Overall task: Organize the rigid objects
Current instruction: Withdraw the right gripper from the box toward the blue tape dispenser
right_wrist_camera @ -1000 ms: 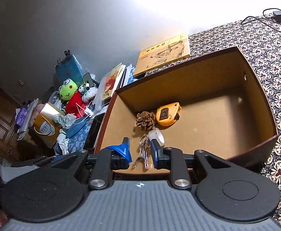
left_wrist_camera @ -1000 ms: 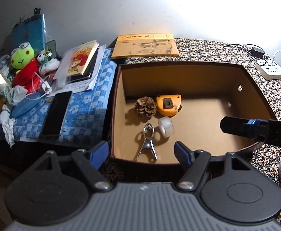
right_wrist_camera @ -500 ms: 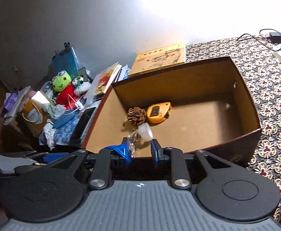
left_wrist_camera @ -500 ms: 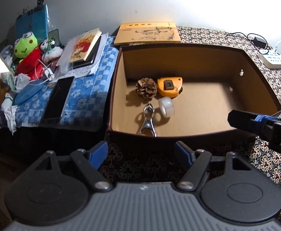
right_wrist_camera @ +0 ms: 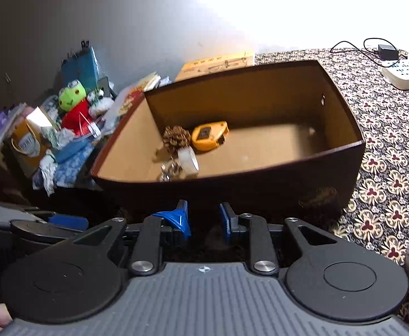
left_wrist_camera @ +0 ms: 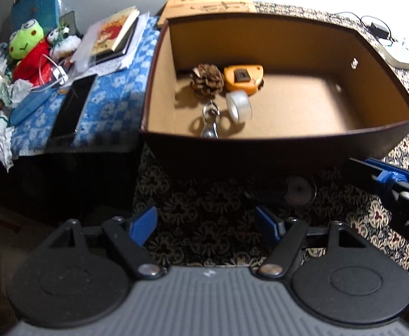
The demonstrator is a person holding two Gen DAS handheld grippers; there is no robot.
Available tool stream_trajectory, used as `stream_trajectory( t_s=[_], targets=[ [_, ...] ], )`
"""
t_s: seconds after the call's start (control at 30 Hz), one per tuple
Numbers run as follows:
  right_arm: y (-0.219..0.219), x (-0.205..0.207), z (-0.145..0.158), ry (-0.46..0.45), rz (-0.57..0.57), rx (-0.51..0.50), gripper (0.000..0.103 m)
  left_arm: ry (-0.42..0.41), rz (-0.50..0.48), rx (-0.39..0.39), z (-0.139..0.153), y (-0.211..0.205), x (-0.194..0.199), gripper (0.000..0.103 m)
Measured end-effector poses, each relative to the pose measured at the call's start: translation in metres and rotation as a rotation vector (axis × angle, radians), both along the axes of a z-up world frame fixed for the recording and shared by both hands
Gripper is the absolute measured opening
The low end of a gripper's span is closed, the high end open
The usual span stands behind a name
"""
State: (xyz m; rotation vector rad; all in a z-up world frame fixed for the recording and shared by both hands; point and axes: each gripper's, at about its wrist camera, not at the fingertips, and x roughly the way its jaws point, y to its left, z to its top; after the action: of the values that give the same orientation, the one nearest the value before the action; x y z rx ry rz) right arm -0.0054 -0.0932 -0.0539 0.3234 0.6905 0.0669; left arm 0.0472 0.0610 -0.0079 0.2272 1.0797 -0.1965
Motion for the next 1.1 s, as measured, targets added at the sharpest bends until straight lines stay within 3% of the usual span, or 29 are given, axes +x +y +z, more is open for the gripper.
stream_trajectory(
  t_s=[0.2,0.63,1.1],
  targets=[
    [0.003,-0.004,-0.005,-0.005,-0.006,-0.067,0.007,0.015,-0.022,0.023,-0.010,-0.004,-0.004,0.074],
    [0.004,-0.012,-0.018,0.024,0.018,-0.105,0.007,0.056,-0.050,0.020,-0.028,-0.008,-0.010,0.074],
    [-0.012,-0.011,-0.035,0.112,0.016,-0.007,0.007,0.099,-0.080,0.001,-0.046,-0.011,-0.007,0.074]
  ],
)
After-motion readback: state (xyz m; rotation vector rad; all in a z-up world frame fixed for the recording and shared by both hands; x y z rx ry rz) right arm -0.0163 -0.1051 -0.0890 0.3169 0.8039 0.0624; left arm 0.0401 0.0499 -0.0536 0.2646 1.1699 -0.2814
